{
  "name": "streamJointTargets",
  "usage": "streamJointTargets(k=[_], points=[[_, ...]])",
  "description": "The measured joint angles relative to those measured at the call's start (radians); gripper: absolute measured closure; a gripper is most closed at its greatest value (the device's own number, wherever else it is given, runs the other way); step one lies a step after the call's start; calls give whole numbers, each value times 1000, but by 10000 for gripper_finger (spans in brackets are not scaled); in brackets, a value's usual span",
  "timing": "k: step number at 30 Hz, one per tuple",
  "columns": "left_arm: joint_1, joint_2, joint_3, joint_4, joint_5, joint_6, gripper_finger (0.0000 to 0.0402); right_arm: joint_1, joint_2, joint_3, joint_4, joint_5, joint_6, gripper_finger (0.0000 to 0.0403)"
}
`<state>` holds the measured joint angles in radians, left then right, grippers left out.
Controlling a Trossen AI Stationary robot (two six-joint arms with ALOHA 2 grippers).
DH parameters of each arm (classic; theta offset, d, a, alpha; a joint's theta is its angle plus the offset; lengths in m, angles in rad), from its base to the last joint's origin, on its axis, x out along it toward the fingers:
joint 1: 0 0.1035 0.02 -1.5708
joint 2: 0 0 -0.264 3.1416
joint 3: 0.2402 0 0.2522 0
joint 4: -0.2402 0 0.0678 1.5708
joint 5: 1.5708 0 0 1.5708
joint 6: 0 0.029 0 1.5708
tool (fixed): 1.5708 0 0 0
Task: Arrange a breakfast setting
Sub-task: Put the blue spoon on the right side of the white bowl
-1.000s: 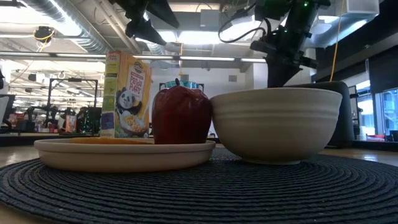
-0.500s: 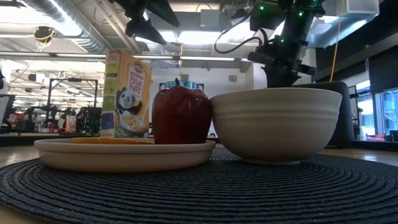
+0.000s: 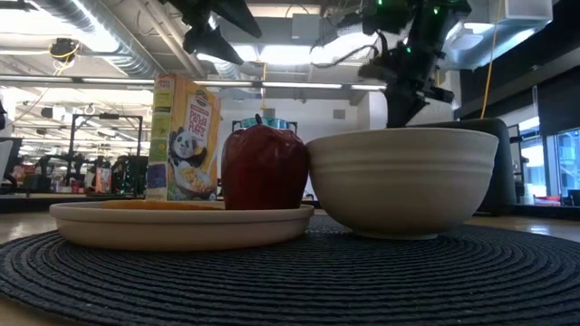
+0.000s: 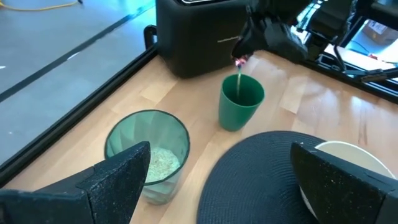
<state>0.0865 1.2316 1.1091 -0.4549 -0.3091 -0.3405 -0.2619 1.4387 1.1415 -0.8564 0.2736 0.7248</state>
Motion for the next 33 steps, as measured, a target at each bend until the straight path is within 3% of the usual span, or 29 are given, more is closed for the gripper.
streamJointTargets(k=[10, 18, 25, 33], points=[[-31, 0, 0, 86, 65, 53, 26, 15, 0, 299, -169, -22, -120, 397], [-22, 14, 0, 281, 243, 125, 95, 126, -3, 548, -116, -163, -319, 399], [-9, 106, 1, 495, 499, 83, 157, 236, -2, 581, 43, -162, -414, 401], [-40, 154, 1, 504, 477, 55, 234, 311, 6, 581, 48, -101, -418, 401]])
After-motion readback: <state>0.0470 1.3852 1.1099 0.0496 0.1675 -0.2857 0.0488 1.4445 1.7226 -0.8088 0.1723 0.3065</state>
